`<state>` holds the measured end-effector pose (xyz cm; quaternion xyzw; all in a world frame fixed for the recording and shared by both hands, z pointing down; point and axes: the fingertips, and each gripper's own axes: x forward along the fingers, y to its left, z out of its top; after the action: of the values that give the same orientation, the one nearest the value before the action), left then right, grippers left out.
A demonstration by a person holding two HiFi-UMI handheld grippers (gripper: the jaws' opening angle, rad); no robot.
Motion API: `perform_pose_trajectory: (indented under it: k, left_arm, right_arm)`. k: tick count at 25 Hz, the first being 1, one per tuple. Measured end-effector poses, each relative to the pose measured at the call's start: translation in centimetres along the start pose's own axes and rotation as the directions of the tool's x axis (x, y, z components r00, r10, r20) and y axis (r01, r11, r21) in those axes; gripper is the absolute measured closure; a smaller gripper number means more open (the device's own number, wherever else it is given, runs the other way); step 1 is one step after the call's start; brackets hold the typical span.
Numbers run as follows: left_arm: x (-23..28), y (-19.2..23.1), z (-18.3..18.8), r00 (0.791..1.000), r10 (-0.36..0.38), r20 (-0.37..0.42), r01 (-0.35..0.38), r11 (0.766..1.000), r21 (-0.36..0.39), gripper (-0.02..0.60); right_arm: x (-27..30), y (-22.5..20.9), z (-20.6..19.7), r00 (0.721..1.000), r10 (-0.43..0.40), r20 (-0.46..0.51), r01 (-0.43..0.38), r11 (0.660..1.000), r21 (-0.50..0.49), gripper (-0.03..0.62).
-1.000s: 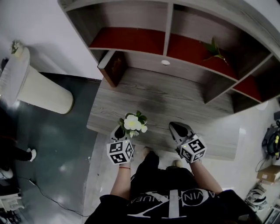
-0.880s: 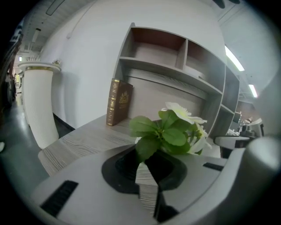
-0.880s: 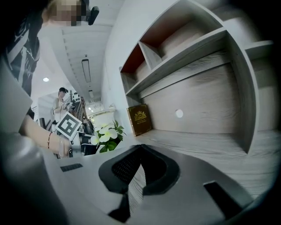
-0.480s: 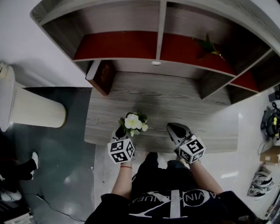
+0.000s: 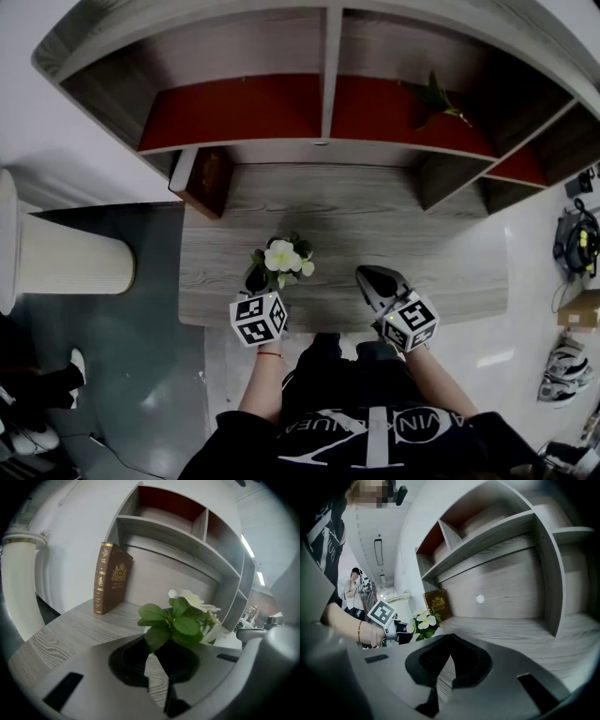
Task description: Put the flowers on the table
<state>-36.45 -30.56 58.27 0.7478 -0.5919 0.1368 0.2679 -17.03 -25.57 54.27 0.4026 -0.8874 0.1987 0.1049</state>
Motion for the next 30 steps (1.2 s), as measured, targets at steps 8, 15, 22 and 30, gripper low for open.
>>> perform_pose_trajectory:
  k: [8, 15, 22, 30]
  left_arm:
    - [1.2, 0.3, 0.2, 1.000, 0.008, -0.019, -0.008, 1.000, -0.002, 0.541]
    - [1.8, 0.6, -0.3, 0.998, 0.012, -0.060, -0.013, 1.000, -0.006, 0.537]
    - [2.0, 0.5, -0.2, 0.998, 0.000, -0.066, 0.000, 1.000, -0.011, 0.535]
    - [1.5, 0.5, 0.2, 0.999, -0.028, -0.041, 0.026, 0.999, -0.047, 0.459]
  right_arm:
    - [0.4, -0.2, 0.0, 1.000, -0.015, -0.002, 0.015, 1.000, 0.009, 0.585]
    - [0.4, -0.7, 0.3, 1.000, -0.025, -0.004, 0.025, 1.000, 0.009, 0.585]
    - [0.8, -0.6, 0.9, 1.000, -0.009, 0.000, 0.009, 1.000, -0.001, 0.583]
    - [0.9, -0.5, 1.0, 1.000, -0.002, 0.000, 0.002, 1.000, 0.002, 0.584]
